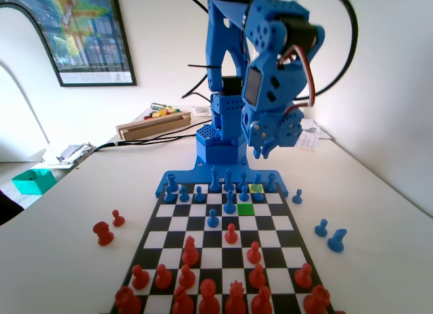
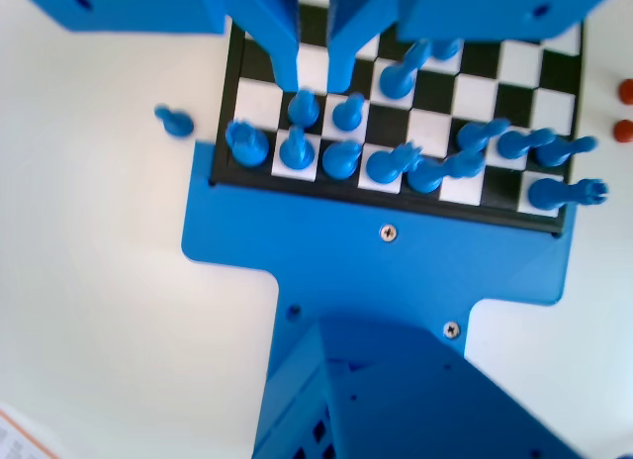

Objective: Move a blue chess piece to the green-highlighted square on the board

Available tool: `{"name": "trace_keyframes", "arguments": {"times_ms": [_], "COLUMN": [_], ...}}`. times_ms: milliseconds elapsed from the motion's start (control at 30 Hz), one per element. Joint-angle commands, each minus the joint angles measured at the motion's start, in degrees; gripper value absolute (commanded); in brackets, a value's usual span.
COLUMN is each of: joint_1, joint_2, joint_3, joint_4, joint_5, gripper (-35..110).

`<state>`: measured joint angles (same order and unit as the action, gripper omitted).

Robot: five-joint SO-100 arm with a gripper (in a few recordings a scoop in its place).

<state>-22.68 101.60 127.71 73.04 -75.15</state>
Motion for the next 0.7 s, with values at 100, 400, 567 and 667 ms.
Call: {"name": "trace_keyframes", "arguments": {"times_ms": [100, 400, 567, 667], "joint_1": [-2.29, -3.69, -4.75, -5.54], "joint_2": [1.14, 0.09, -1.05, -1.76], "joint_3": [4.66, 7.38, 6.68, 6.77], "joint_4": [-4.31, -7.47, -7.56, -8.09], "joint_5": [-0.26, 0.09, -1.23, -1.93], "gripper": [9, 11, 11, 11]}}
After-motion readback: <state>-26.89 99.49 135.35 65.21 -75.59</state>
